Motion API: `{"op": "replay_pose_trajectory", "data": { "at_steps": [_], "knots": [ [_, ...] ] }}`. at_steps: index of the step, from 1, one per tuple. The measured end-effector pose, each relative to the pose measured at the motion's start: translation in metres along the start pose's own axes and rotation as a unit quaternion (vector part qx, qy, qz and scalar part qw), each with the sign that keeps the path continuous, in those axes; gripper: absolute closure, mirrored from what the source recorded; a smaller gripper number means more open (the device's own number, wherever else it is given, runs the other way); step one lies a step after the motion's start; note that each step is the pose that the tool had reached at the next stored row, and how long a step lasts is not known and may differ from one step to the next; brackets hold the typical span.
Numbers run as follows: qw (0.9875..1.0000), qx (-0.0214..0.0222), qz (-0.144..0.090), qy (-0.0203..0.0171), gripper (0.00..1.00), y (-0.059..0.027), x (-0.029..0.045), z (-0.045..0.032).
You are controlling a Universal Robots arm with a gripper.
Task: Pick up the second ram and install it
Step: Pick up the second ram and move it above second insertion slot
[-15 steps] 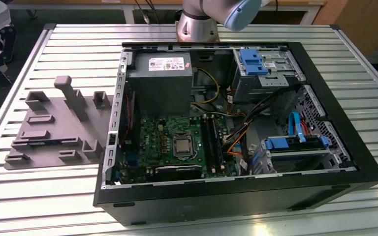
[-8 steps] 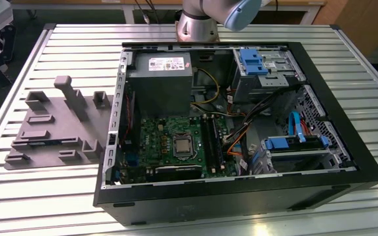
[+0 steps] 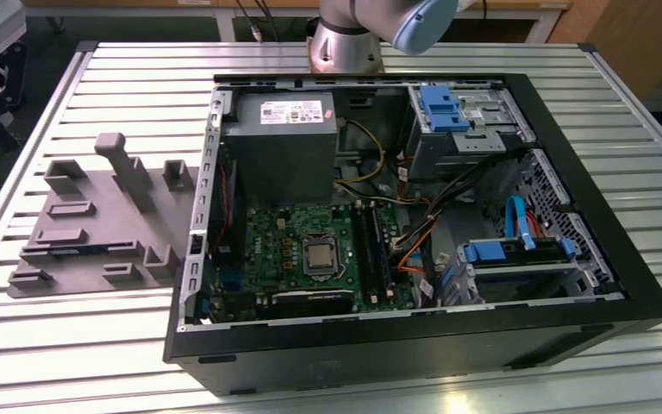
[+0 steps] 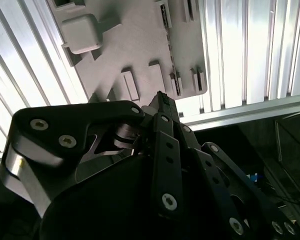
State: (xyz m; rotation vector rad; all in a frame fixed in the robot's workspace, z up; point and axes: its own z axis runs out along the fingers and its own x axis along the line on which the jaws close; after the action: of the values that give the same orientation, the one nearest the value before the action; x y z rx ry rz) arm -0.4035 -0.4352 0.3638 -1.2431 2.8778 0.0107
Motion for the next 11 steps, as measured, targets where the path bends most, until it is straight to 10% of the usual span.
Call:
{"op": "replay_pose_trajectory", "data": {
  "at_steps": [11],
  "knots": [
    [0.9994, -0.0003, -0.034, 0.0001, 0.89, 0.0000, 0.0000, 0.0000]
  ]
}}
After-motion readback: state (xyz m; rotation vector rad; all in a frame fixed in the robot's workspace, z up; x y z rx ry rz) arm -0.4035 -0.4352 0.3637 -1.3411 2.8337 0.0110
